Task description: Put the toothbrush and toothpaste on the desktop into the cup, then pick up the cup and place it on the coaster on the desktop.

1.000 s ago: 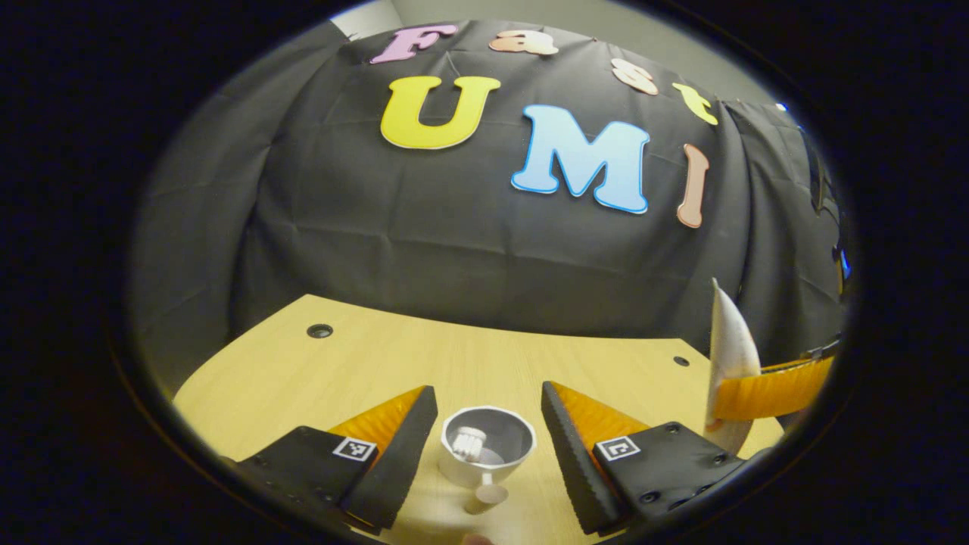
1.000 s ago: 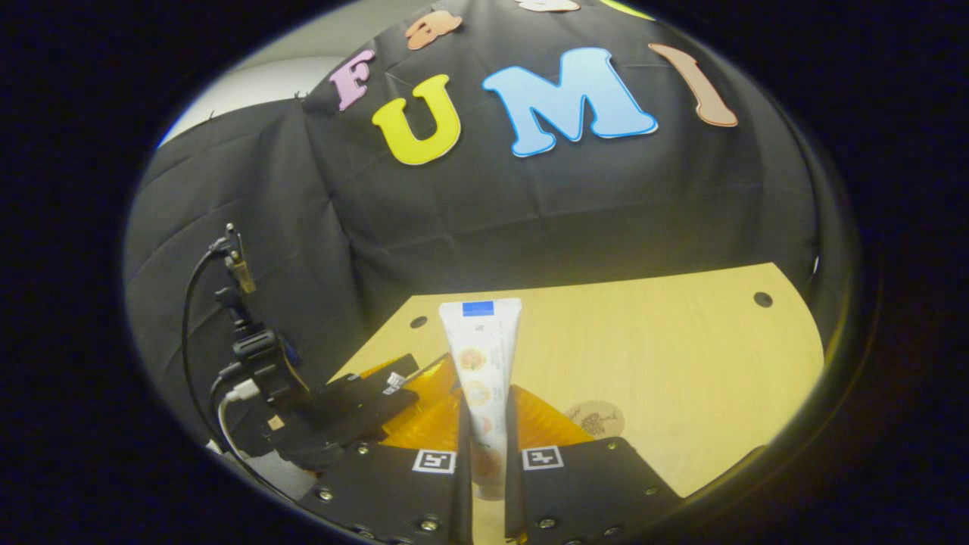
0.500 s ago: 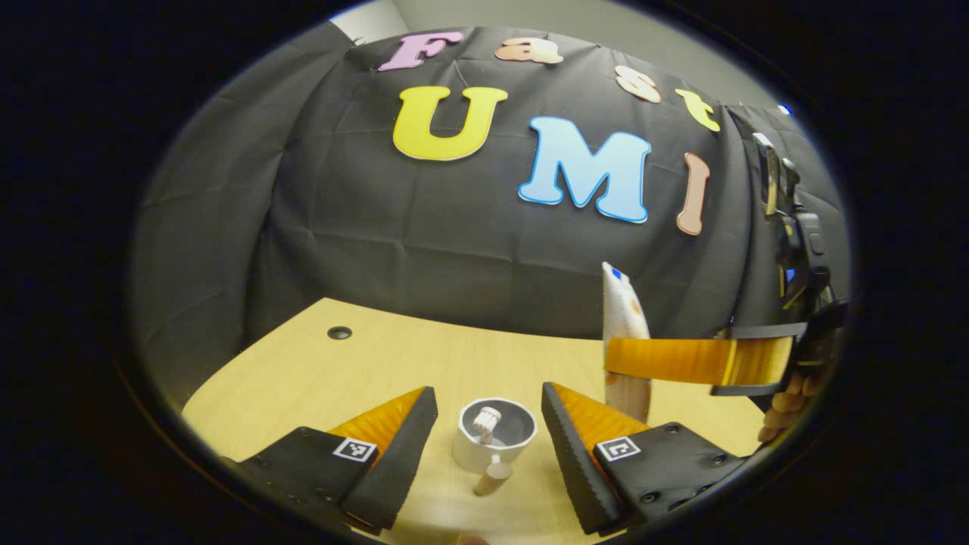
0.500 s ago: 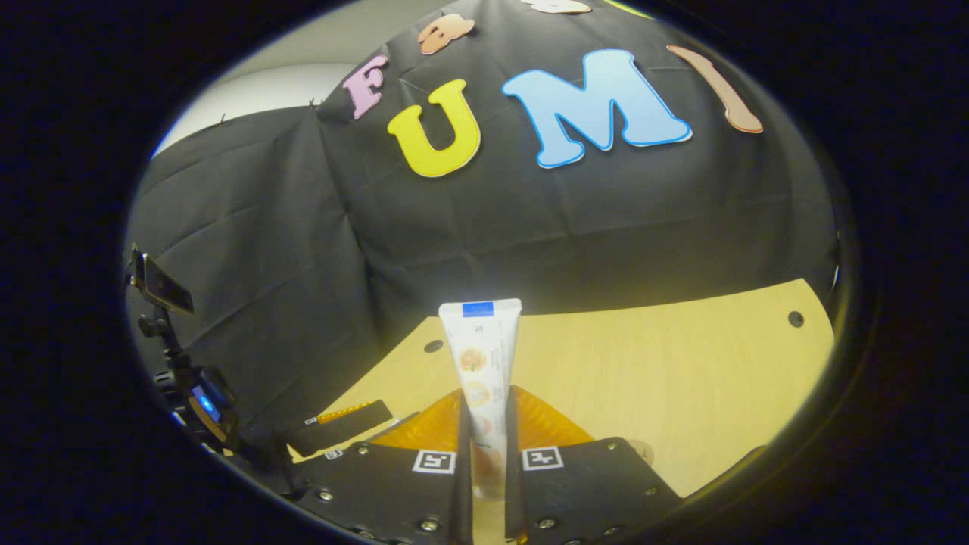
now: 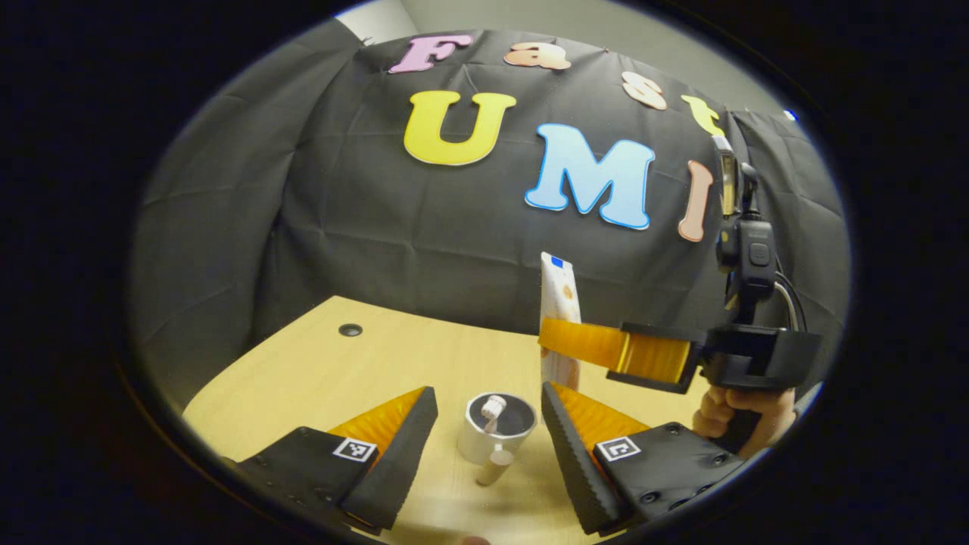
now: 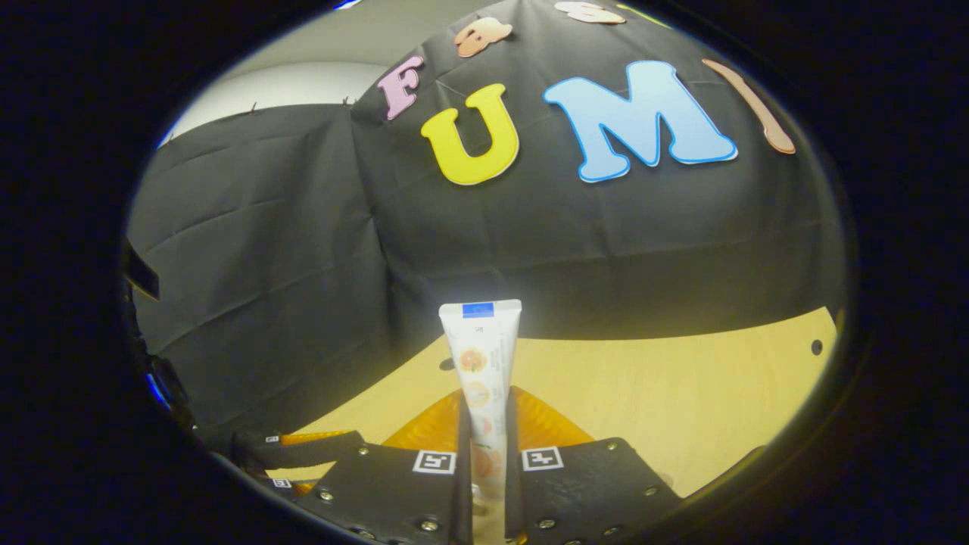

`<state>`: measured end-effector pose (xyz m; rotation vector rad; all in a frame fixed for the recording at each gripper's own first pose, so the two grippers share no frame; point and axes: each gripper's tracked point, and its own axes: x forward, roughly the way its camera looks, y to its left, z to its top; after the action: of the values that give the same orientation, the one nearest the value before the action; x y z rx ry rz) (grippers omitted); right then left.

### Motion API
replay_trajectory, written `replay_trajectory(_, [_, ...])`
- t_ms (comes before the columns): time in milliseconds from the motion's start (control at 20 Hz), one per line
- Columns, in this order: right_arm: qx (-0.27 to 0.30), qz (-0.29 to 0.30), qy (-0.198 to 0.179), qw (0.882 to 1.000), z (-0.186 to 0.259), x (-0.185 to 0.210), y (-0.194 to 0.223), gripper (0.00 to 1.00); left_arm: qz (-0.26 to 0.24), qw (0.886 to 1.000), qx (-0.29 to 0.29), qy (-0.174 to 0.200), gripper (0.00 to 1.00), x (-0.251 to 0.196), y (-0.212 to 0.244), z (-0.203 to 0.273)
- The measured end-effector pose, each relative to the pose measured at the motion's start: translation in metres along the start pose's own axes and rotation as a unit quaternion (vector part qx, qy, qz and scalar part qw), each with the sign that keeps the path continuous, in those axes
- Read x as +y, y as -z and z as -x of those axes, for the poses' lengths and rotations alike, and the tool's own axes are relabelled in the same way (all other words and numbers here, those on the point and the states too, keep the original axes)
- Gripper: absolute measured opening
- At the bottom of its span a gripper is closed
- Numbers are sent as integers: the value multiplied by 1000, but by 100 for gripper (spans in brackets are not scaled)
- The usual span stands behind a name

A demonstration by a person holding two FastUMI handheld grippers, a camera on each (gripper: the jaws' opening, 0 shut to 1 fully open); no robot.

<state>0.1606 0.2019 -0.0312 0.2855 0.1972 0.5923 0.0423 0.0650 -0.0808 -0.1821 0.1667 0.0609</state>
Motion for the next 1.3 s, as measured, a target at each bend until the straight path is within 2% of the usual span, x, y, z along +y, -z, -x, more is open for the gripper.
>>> replay_trajectory(250, [-10, 8, 0, 1000, -28, 3, 6, 17, 15, 1000, 4, 3, 92, 11, 6, 8])
replay_trajectory(300, [-8, 12, 0, 1000, -33, 4, 9, 17, 16, 1000, 5, 5, 90, 13, 8, 9])
replay_trajectory(650, [30, 21, -1, 999, -55, 10, 39, 17, 29, 999, 19, 1, 90, 27, 29, 20])
replay_trajectory(800, [47, 35, 12, 998, -57, 4, 49, 17, 31, 999, 18, -5, 92, 36, 29, 24])
replay_trajectory(1050, [98, 37, 29, 994, -51, -5, 72, 24, 39, 999, 19, -11, 90, 45, 36, 18])
replay_trajectory(1200, [124, 40, 25, 991, -41, -6, 87, 36, 40, 999, 16, -9, 90, 44, 35, 17])
replay_trajectory(1250, [126, 38, 25, 991, -39, -6, 88, 38, 39, 999, 14, -8, 90, 42, 36, 16])
replay_trajectory(1300, [129, 32, 27, 991, -36, -7, 89, 47, 37, 999, 12, -7, 90, 40, 35, 17])
